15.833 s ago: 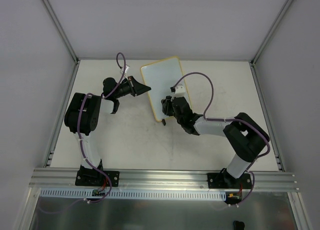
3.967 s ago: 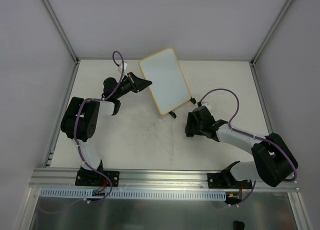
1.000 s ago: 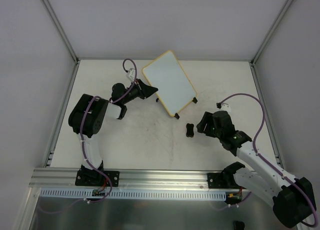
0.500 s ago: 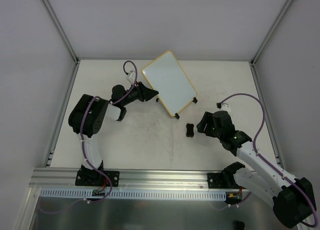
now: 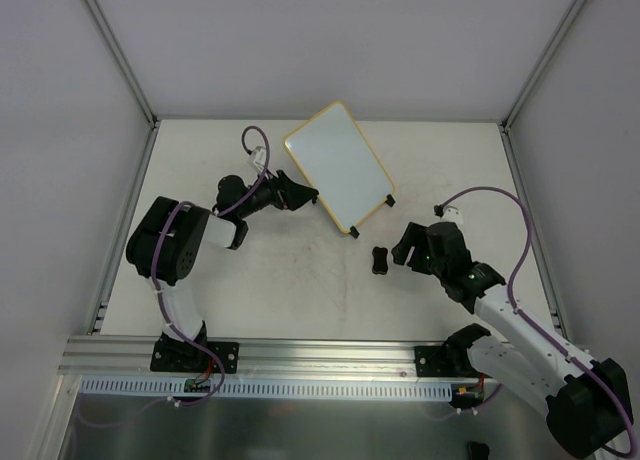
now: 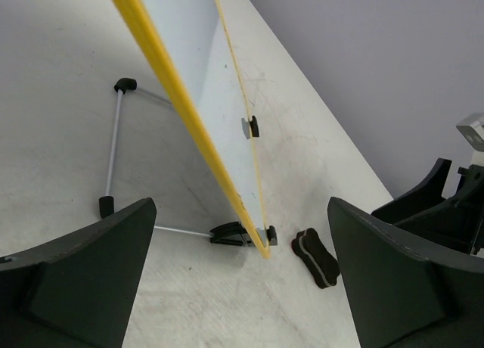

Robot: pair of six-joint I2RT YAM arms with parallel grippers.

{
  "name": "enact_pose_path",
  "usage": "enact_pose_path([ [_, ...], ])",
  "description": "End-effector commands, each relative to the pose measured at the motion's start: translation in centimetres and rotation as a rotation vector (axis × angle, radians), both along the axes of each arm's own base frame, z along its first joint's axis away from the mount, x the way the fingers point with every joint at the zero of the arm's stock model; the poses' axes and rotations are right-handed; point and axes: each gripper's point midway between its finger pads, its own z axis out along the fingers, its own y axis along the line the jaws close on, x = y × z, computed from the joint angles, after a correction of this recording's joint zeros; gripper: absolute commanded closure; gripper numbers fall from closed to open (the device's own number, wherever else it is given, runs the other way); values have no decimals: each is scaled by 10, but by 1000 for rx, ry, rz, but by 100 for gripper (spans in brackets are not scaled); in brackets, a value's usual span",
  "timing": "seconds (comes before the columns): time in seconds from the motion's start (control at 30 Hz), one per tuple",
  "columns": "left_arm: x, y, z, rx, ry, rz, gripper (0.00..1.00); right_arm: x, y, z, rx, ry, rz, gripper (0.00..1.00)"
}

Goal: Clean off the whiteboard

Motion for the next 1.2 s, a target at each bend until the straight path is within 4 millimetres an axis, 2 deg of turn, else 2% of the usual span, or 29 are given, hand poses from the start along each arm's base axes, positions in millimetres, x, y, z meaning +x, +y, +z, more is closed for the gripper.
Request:
enact_pose_path([
  [0.0, -18, 10, 97, -110, -436, -10, 1, 2, -1, 7, 0, -34, 9, 23],
  [0.03, -21, 11, 101, -113, -444, -7, 1, 2, -2, 8, 1, -38, 8, 19],
  [0.13, -33, 21, 93, -119, -394, 11, 1, 2, 1, 11, 3, -47, 25, 6],
  [0.17, -34, 21, 98, -125, -401, 10, 1, 2, 1, 12, 3, -48, 34, 3],
  [0.2, -40, 24, 92, -124, -377, 17, 1, 1, 3, 14, 8, -50, 48, 1],
  [0.27, -50, 27, 97, -137, -370, 20, 1, 2, 4, 17, 1, -65, 69, 1],
  [0.3, -57, 31, 88, -135, -334, 29, 1, 3, 5, 21, 1, -79, 79, 1],
  [0.33, -62, 33, 93, -145, -319, 43, 1, 2, 5, 22, -7, -85, 89, 1],
  [0.4, -75, 37, 83, -148, -256, 45, 1, 2, 5, 28, 0, -112, 92, 1],
  [0.43, -81, 40, 89, -158, -254, 50, 1, 2, 5, 31, 5, -124, 98, 1],
  [0.5, -85, 44, 66, -135, -124, 88, 1, 1, 7, 41, 20, -176, 124, 1],
  [0.53, -88, 48, 71, -128, -114, 106, 1, -1, 7, 40, 23, -184, 133, 1],
  [0.57, -85, 53, 44, -76, 7, 152, 1, -1, 7, 42, 18, -200, 144, 1],
  [0.6, -89, 55, 37, -52, 35, 165, 1, -2, 7, 45, 23, -216, 149, 1],
  [0.63, -95, 58, 44, -46, 15, 171, 1, -3, 6, 49, 27, -241, 147, 1],
  [0.67, -98, 62, 40, -19, 6, 183, 1, -4, 4, 48, 23, -246, 146, 1],
  [0.7, -102, 69, 22, 16, 74, 224, 1, -4, 3, 48, 20, -253, 149, 1],
  [0.73, -107, 74, 31, 18, 53, 243, 1, -5, 3, 49, 22, -261, 151, 1],
  [0.8, -116, 80, 18, 64, 67, 260, 1, -7, 2, 43, 15, -252, 153, 1],
  [0.83, -123, 83, 23, 63, 45, 268, 1, -7, 2, 40, 13, -248, 155, 1],
  [0.93, -136, 94, 11, 96, 45, 305, 1, -8, 1, 28, 3, -233, 152, 1],
  [1.03, -144, 103, -2, 128, 54, 335, 1, -8, 1, 19, 5, -236, 156, 1],
  [1.17, -150, 112, -9, 153, 35, 373, 1, -8, 1, 13, 4, -248, 161, 1],
])
